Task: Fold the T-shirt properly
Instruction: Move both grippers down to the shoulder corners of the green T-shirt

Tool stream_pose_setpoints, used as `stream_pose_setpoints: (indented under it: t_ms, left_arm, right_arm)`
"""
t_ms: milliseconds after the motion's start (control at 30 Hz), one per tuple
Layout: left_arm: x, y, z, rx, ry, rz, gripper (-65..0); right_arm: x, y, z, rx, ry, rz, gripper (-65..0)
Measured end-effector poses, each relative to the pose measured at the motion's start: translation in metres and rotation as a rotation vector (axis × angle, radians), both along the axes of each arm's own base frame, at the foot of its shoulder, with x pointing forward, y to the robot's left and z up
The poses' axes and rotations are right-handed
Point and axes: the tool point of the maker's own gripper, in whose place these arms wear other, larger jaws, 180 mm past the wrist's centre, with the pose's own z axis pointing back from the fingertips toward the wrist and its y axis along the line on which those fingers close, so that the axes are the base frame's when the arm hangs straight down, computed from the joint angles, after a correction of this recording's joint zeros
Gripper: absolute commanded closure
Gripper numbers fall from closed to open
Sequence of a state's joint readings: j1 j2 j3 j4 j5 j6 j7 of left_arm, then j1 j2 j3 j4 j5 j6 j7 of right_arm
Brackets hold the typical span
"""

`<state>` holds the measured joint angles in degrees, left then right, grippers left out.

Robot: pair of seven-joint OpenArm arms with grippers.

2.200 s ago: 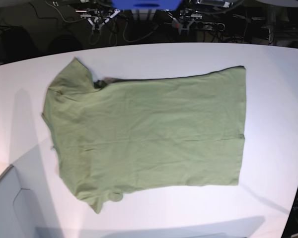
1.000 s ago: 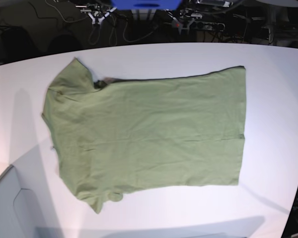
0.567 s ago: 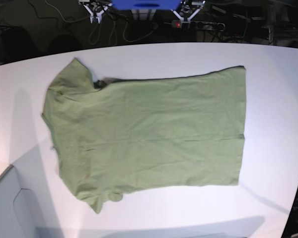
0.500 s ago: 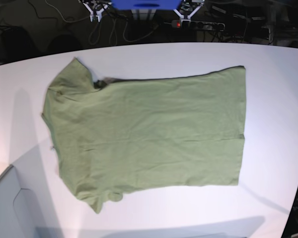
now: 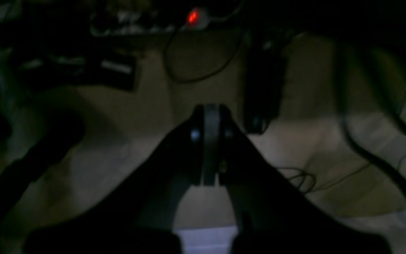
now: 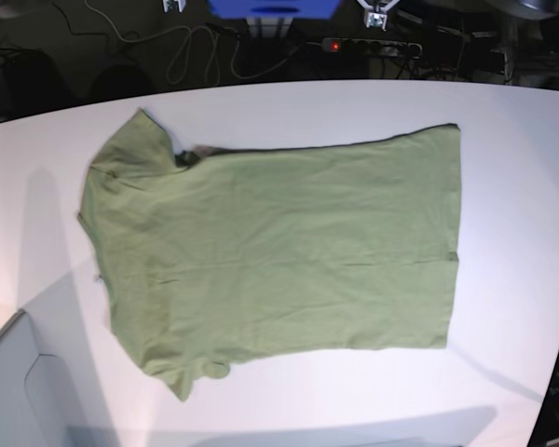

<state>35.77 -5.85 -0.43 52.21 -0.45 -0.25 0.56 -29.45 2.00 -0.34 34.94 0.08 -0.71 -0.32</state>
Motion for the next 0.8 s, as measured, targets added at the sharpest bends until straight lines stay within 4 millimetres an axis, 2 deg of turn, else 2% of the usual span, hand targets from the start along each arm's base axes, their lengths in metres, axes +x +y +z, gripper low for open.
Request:
stream_pose_setpoints:
  t_ms: [233, 333, 467, 600, 667, 800]
  left_arm:
    - [0.0, -0.008, 0.051, -0.018, -0.097, -0.036, -0.2]
    - [0.004, -0.013, 0.071, -0.028, -0.135, -0.042, -0.2]
    - [0.015, -0.01, 0.1, -0.033, -0.194, -0.059, -0.2]
    - [0.04, -0.009, 0.132, -0.119, -0.274, 0.017, -0.2]
    - [0.054, -0.002, 0.146, -0.141, -0.31, 0.05, -0.2]
    - [0.079, 0.005, 0.166, -0.192, -0.369, 0.044, -0.2]
  right_arm:
    - [-0.02, -0.017, 0.03, -0.013, 0.042, 0.048, -0.4]
    - [-0.017, -0.018, 0.051, -0.008, 0.036, 0.082, -0.2]
    - [0.004, -0.018, 0.085, 0.001, -0.025, 0.122, -0.1]
    - [0.031, -0.018, 0.129, 0.001, -0.114, 0.173, -0.1]
    - [0.047, -0.014, 0.153, 0.014, -0.176, 0.195, -0.1]
    - [0.094, -0.009, 0.197, 0.018, -0.338, 0.238, -0.1]
